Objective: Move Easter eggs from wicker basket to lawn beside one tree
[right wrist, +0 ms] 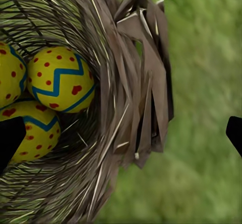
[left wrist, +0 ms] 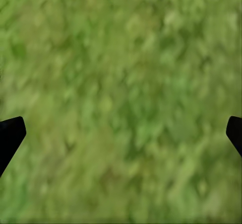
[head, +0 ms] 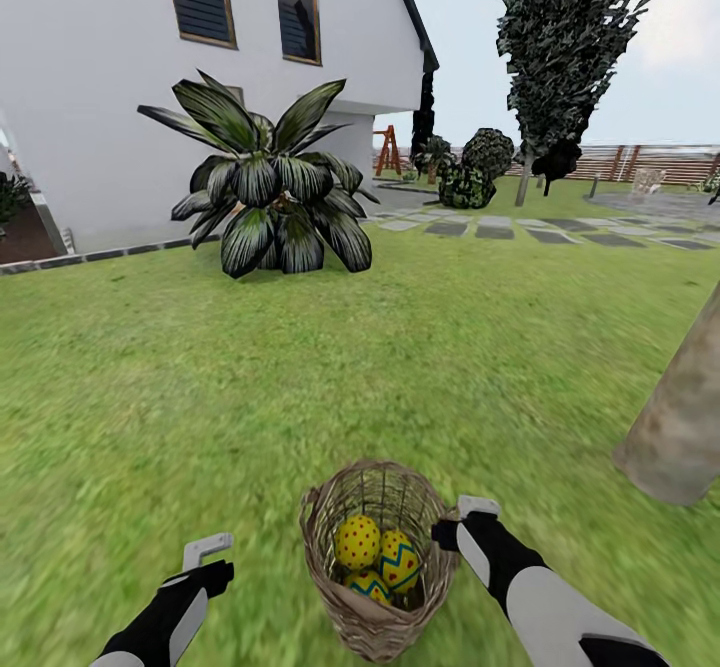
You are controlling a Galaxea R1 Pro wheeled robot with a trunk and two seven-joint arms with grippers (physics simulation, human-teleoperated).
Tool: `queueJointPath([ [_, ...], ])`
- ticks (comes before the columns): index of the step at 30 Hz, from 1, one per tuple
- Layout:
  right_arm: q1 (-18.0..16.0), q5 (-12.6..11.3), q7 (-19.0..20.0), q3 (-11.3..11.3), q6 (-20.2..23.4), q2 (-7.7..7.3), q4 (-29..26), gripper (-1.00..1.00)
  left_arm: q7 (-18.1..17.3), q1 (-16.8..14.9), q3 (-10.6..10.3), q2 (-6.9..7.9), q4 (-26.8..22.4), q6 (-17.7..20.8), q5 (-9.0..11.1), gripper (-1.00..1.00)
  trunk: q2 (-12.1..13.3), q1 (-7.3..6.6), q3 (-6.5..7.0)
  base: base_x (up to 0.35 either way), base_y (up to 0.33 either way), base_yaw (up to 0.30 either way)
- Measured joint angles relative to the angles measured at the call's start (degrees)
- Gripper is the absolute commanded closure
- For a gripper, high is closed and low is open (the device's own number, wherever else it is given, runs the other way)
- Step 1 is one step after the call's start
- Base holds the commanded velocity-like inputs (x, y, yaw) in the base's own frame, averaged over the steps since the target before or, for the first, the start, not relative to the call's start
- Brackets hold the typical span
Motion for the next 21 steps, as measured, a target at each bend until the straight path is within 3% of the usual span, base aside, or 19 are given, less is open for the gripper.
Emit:
queueJointPath([
  [21, 0.0, 0.0, 0.0, -0.1, 0.0, 0.07, 0.0, -1.0, 2.4, -0.1, 0.4, -0.2, 0.6, 0.7, 0.0, -1.0, 8.4, -4.61, 3.77, 0.0, 0.0, 0.0],
])
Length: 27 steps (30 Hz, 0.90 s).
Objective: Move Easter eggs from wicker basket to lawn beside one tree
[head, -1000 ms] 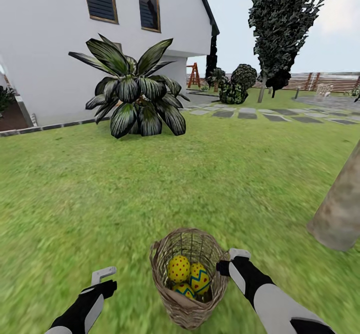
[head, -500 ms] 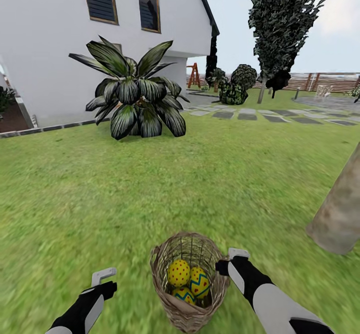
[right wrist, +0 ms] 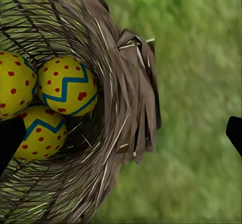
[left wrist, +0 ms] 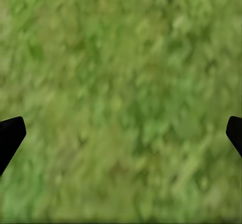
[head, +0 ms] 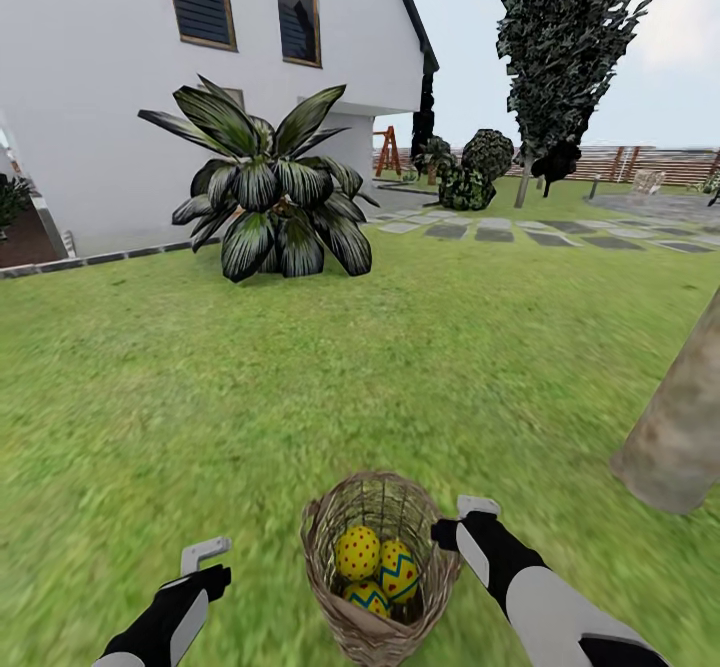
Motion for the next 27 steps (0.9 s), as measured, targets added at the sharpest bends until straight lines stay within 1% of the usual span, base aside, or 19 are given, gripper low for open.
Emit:
queueJointPath([
  [14, 0.0, 0.0, 0.0, 0.0, 0.0, 0.02, -0.1, -1.0, 0.0, 0.0, -0.1, 0.02, -0.2, 0.0, 0.1, -1.0, 5.6, -3.08, 2.54, 0.0, 0.0, -0.007],
  [19, 0.0, 0.0, 0.0, 0.0, 0.0, 0.05, 0.0, -1.0, 0.0, 0.0, -0.2, 0.02, -0.4, 0.0, 0.0, -1.0, 7.6, -4.17, 3.66, 0.0, 0.0, -0.154],
  [27, 0.0, 0.0, 0.0, -0.1, 0.0, 0.01, 0.0, -1.0, 0.0, 0.0, -0.2, 0.02, -0.4, 0.0, 0.0, -1.0, 10.8, -5.93, 5.6, 0.0, 0.0, -0.211],
])
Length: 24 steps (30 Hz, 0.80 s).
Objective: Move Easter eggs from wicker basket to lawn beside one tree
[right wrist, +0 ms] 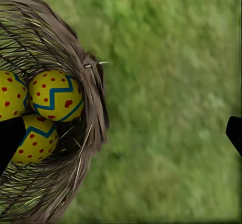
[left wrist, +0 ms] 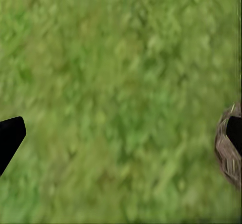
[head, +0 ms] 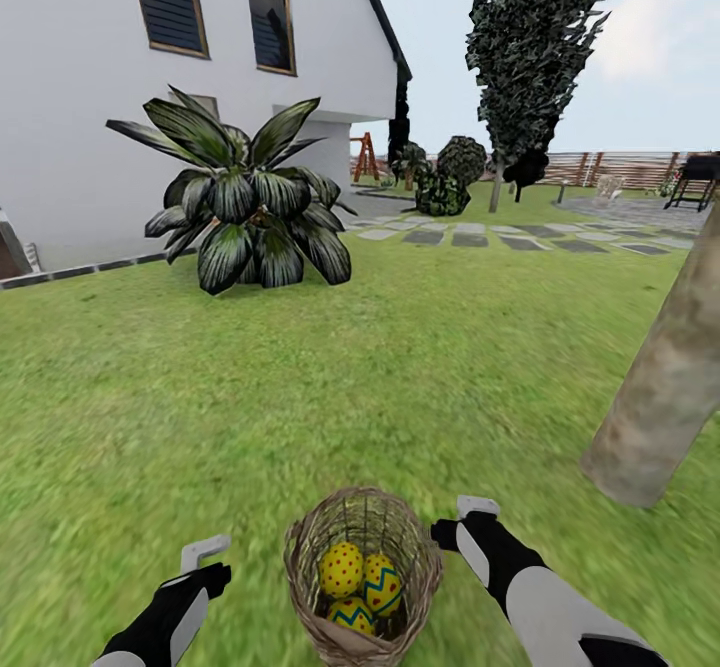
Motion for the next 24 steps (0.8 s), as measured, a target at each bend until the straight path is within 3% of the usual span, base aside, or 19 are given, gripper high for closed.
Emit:
queueJointPath([
  [17, 0.0, 0.0, 0.0, 0.0, 0.0, -0.02, 0.1, -1.0, 0.1, 0.0, 0.0, 0.0, 0.1, 0.0, 0.0, -1.0, 6.8, -3.73, 4.19, 0.0, 0.0, -0.214],
  [24, 0.0, 0.0, 0.0, 0.0, 0.0, -0.01, 0.1, -1.0, 0.1, 0.0, 0.0, 0.0, 0.0, 0.0, 0.0, -1.0, 9.6, -5.27, 5.73, 0.0, 0.0, -0.094],
])
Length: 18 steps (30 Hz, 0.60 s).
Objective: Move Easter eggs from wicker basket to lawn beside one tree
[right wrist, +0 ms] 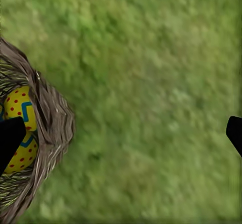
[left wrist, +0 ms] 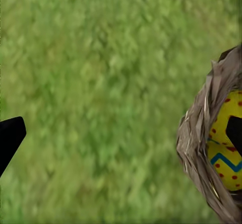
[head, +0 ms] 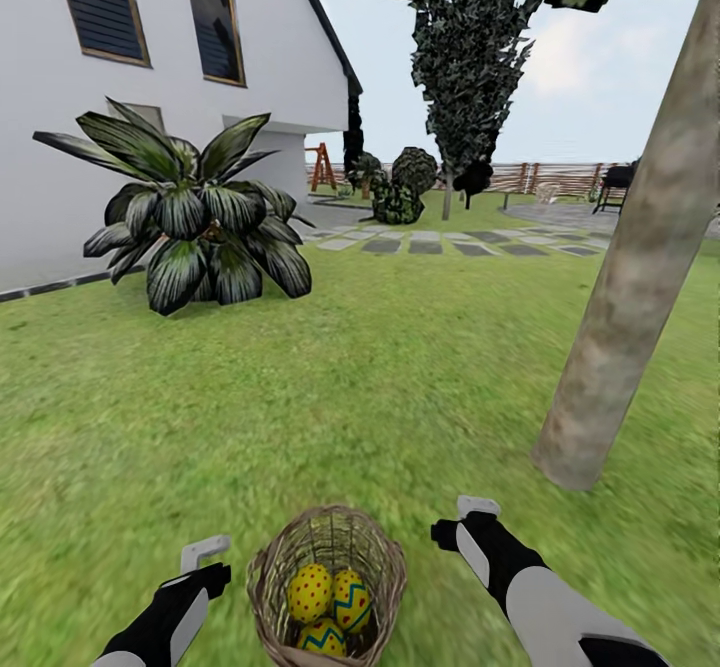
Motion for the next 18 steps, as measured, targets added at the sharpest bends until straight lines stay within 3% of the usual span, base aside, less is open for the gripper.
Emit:
queueJointPath([
  [18, 0.0, 0.0, 0.0, 0.0, 0.0, 0.0, 0.0, -1.0, 0.0, 0.0, -0.1, 0.0, 0.4, 0.0, 0.0, -1.0, 7.2, -3.96, 3.28, 0.0, 0.0, -0.005],
])
